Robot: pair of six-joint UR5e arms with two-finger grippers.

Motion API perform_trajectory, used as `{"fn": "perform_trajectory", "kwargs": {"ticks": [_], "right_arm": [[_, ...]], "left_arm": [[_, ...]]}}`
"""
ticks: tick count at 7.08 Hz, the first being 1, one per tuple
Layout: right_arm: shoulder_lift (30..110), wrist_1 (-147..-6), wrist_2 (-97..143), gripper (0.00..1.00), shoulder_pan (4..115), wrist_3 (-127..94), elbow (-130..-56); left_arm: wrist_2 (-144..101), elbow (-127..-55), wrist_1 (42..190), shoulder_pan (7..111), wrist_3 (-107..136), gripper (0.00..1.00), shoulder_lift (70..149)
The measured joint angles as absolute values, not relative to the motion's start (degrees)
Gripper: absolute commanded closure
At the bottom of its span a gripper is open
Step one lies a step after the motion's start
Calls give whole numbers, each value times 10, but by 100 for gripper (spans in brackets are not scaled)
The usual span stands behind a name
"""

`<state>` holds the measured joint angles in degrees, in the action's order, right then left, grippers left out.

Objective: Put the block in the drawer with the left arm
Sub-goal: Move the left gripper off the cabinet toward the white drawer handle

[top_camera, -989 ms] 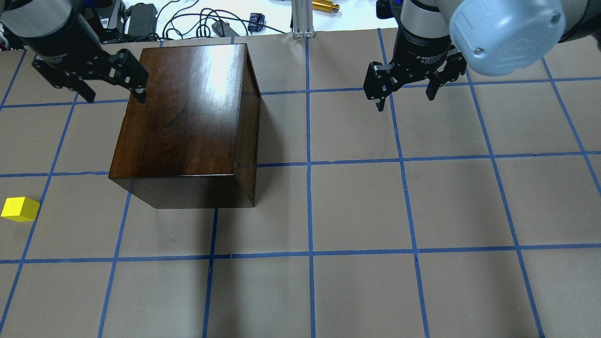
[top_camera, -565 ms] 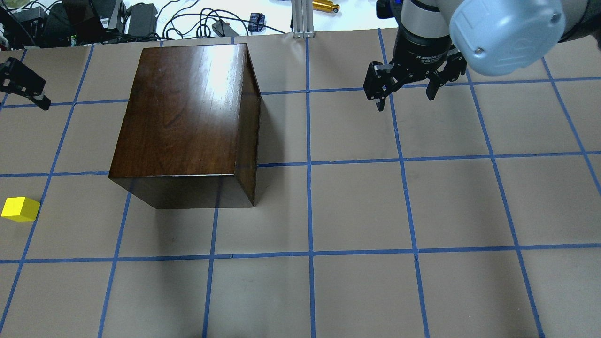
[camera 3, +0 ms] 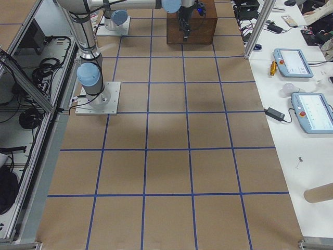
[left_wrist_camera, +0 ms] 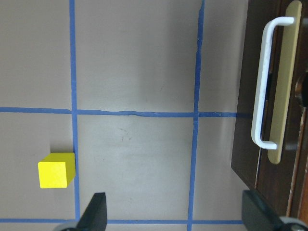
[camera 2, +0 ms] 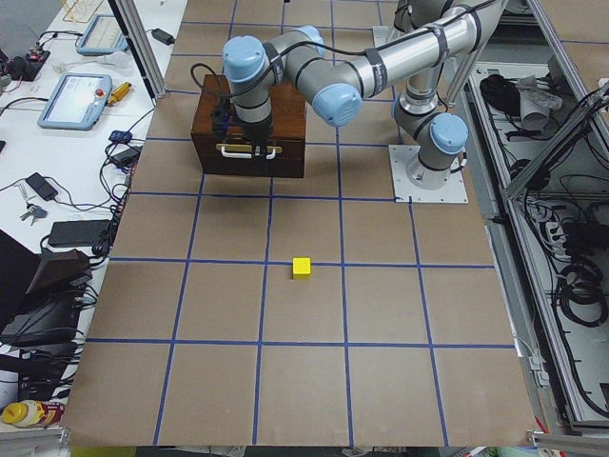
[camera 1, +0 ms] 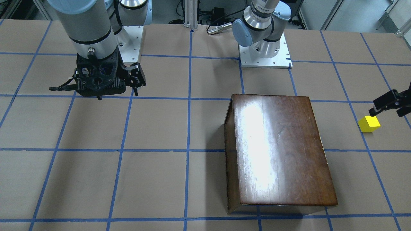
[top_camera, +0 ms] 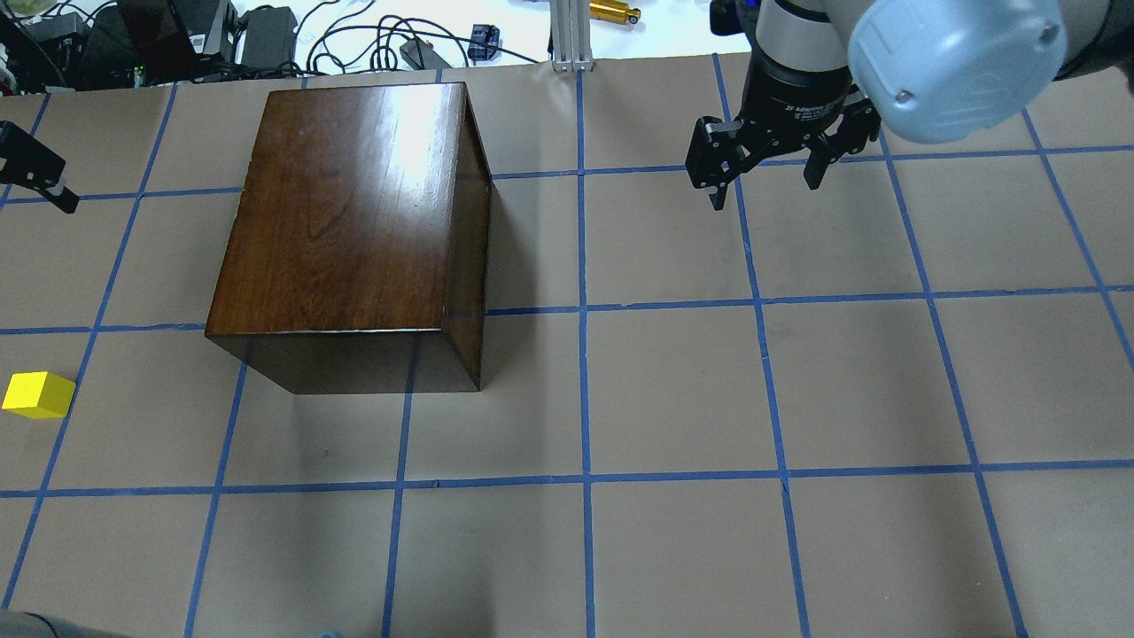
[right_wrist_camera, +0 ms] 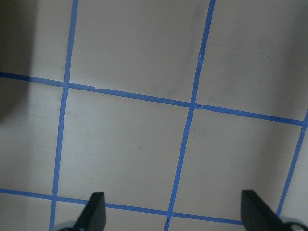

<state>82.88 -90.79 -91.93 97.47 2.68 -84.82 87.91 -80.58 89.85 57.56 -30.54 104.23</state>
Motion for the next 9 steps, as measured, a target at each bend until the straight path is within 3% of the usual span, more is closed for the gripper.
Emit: {"fn": "perform_trajectory", "kwargs": {"ticks": [3, 9], "right_arm": [[829, -908, -919, 0, 975, 27, -848], [829, -908, -919, 0, 975, 27, -848]], "left_arm": [[826, -807, 881, 581, -360, 0, 1108], [712, -837, 879, 606, -352, 0, 1137]]}}
